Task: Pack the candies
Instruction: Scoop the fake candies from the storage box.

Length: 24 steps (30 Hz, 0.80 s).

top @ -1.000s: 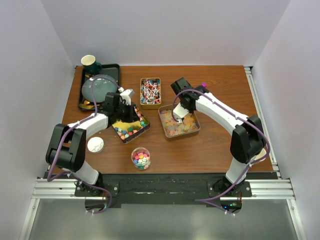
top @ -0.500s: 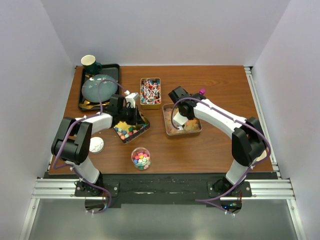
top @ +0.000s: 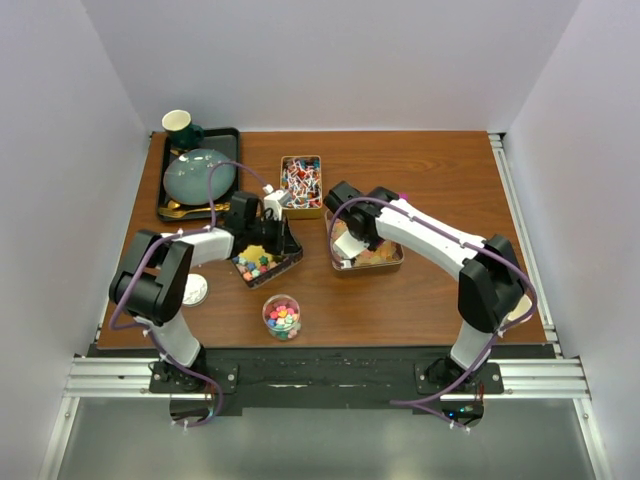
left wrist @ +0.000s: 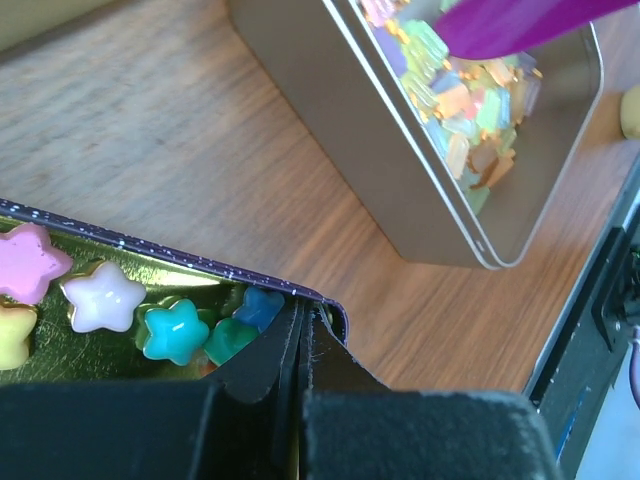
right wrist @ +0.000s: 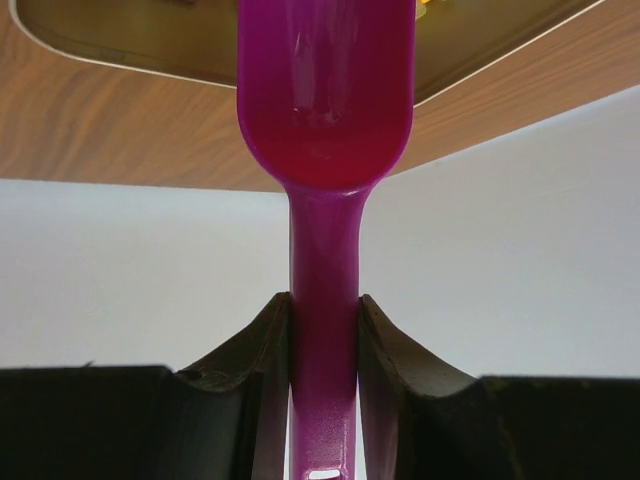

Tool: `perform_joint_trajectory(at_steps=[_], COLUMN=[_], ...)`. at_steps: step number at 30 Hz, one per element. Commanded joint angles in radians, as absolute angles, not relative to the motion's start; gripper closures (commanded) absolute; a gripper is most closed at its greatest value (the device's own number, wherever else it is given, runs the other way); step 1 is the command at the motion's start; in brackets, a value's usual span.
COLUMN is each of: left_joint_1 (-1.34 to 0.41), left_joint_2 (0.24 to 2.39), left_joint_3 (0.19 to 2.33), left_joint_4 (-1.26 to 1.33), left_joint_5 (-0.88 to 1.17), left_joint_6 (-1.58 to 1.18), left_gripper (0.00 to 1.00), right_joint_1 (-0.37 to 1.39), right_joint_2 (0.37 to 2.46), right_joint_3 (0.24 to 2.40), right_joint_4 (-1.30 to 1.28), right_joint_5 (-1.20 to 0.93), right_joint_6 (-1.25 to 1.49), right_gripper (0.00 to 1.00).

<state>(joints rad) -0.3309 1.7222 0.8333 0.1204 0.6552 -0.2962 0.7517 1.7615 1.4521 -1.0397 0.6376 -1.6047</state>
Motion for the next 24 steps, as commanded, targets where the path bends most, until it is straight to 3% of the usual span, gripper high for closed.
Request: perform_joint_trajectory(at_steps=[1, 7, 13, 24], left_joint_1=[-0.35, -0.356, -0.362, -0.414], left_joint_2=[1.723, 1.723, 1.756, 1.802], left_joint_3=[0.81, 0.793, 0.822, 0.841], left_joint_4=[0.187, 0.202, 0.235, 0.288], left_joint_5=[0.722, 0.739, 0.758, 0.837], left_joint_6=[-0.299, -0.298, -0.313, -0.316], left_gripper=[1.0, 1.0, 1.0, 1.0], right_joint_1=[0.761, 0.73, 0.664, 0.673], right_joint_2=[1.825, 1.783, 1.732, 1.766], right_joint_3=[1.428, 1.453, 1.344, 1.313], right_joint_4=[-1.105, -1.118, -1.016, -1.003], right_joint_5=[0.423, 0.448, 0.477, 0.387], right_joint_6=[-1.457, -1.485, -1.675, -1.714], right_gripper=[1.0, 1.0, 1.0, 1.0])
